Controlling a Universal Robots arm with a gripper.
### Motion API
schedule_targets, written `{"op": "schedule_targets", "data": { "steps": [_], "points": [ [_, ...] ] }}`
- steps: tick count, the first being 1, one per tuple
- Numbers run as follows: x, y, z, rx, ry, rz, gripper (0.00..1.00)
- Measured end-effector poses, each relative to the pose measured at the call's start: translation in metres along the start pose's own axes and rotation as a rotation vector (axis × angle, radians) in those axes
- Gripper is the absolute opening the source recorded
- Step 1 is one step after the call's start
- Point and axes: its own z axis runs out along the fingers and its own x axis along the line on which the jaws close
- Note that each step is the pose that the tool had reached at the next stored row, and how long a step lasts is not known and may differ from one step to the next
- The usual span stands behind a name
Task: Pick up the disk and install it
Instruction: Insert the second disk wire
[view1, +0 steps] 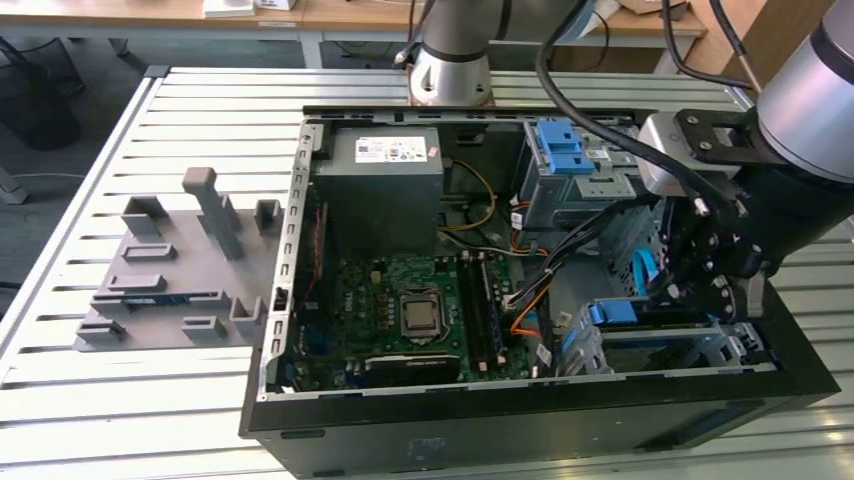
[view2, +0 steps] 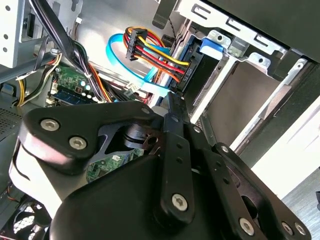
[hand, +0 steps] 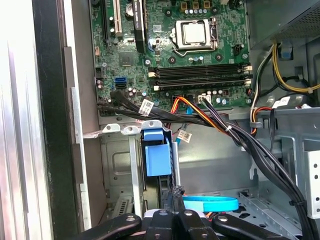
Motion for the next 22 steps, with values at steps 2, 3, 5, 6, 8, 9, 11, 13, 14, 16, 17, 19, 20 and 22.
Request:
{"op": "schedule_targets", "data": {
  "steps": [2, 3, 5, 6, 8, 9, 11, 13, 14, 16, 17, 19, 20, 22],
  "points": [
    [0.0001, 0.0000, 0.0017, 0.0000, 0.0001, 0.000, 0.11],
    [0.0003, -0.0003, 0.0056, 0.0000, 0.0007, 0.000, 0.11],
    [0.0004, -0.0013, 0.0070, -0.0001, 0.0011, 0.000, 0.11],
    [0.0004, -0.0013, 0.0072, 0.0000, 0.0007, 0.000, 0.11],
    [0.0003, -0.0014, 0.0074, 0.0000, 0.0001, 0.000, 0.11],
    [0.0003, -0.0015, 0.0071, -0.0001, -0.0001, 0.000, 0.11],
    [0.0001, -0.0015, 0.0056, 0.0000, -0.0016, 0.000, 0.11],
    [0.0000, -0.0016, 0.0021, -0.0009, -0.0002, 0.000, 0.11],
    [-0.0002, -0.0017, 0.0004, -0.0013, 0.0002, 0.000, 0.11],
    [-0.0002, -0.0018, -0.0001, -0.0017, 0.0001, 0.000, 0.11],
    [-0.0003, -0.0019, -0.0010, -0.0019, 0.0003, 0.000, 0.11],
    [-0.0004, -0.0019, -0.0021, -0.0022, 0.0004, 0.000, 0.11],
    [-0.0004, -0.0019, -0.0023, -0.0023, 0.0002, 0.000, 0.11],
    [-0.0004, -0.0020, -0.0026, -0.0024, 0.0004, 0.000, 0.11]
  ]
}}
